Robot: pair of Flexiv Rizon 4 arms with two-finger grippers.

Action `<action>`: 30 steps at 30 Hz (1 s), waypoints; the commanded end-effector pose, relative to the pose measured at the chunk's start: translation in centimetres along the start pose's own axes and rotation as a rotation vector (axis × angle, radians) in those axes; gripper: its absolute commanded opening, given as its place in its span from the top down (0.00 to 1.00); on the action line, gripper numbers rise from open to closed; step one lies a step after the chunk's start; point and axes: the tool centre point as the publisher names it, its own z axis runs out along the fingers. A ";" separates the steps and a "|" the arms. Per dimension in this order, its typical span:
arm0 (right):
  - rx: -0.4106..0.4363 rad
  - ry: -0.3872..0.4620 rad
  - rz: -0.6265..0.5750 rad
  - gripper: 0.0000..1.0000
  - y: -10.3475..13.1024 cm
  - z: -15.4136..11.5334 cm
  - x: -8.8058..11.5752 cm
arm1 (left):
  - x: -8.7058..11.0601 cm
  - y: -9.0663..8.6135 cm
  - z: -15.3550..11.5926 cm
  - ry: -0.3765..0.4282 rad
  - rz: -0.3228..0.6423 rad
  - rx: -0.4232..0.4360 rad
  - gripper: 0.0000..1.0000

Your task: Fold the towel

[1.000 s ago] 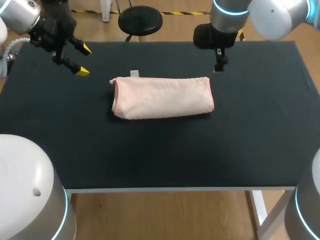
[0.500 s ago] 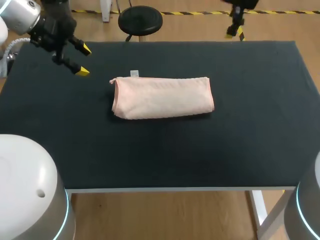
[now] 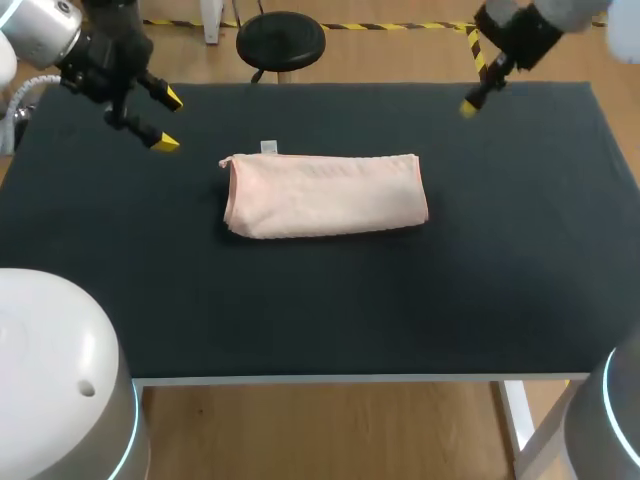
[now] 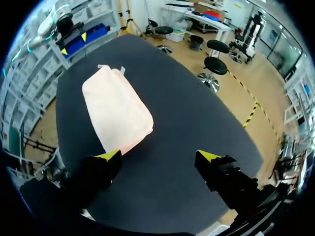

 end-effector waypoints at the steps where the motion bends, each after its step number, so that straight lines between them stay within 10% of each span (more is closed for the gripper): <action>1: -0.583 0.269 0.732 0.00 -1.3 2.6 0.0 | 0.0 0.1 0.0 0.000 0.003 0.004 0.00; 30: -0.395 0.489 0.999 0.00 -3.7 14.0 4.2 | 0.0 0.1 0.0 0.000 0.003 0.004 0.00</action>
